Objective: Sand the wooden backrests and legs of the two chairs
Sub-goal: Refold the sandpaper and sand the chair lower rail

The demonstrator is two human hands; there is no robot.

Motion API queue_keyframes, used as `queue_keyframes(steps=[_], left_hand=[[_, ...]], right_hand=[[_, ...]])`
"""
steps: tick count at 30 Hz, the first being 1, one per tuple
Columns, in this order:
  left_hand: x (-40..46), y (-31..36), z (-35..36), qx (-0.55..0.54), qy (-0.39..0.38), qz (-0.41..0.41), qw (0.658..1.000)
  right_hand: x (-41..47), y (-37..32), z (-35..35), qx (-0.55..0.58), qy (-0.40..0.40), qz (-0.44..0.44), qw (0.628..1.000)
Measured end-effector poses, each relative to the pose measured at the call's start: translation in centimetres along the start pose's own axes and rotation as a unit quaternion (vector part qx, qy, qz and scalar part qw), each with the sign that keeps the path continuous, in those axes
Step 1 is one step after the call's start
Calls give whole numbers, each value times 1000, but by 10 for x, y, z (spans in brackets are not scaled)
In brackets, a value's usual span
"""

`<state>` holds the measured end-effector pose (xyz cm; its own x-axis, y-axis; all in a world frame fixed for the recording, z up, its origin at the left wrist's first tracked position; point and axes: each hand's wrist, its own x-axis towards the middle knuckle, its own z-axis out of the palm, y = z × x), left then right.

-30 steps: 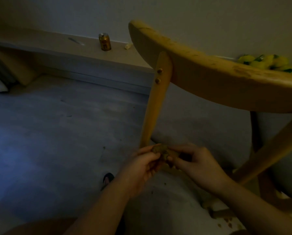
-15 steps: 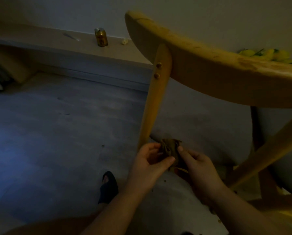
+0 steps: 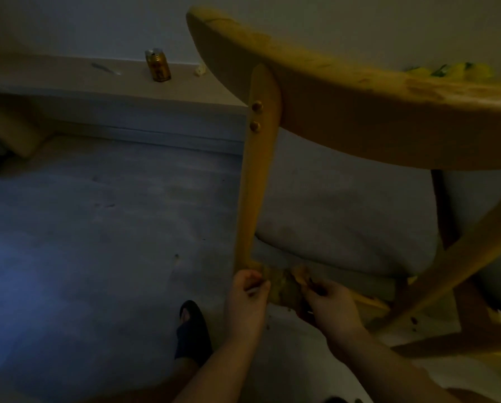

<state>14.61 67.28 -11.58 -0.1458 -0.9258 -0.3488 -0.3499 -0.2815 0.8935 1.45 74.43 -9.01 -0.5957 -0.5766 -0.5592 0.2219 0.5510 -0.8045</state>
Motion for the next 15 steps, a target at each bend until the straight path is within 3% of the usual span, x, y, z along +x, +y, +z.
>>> queue_keyframes(steps=[3,7,11,15], left_hand=[[9,-5,2,56,-9,37,998],[25,-14,7,180,-23,103,978],[38,-23,14,354,-60,214,909],[46,-36,17,360,-48,224,904]], right_hand=[[19,5,7,-146,33,-73,986],[37,9,21,-249,65,-131,957],[45,13,29,-304,94,-170,933],[44,25,29,-372,98,-175,906]])
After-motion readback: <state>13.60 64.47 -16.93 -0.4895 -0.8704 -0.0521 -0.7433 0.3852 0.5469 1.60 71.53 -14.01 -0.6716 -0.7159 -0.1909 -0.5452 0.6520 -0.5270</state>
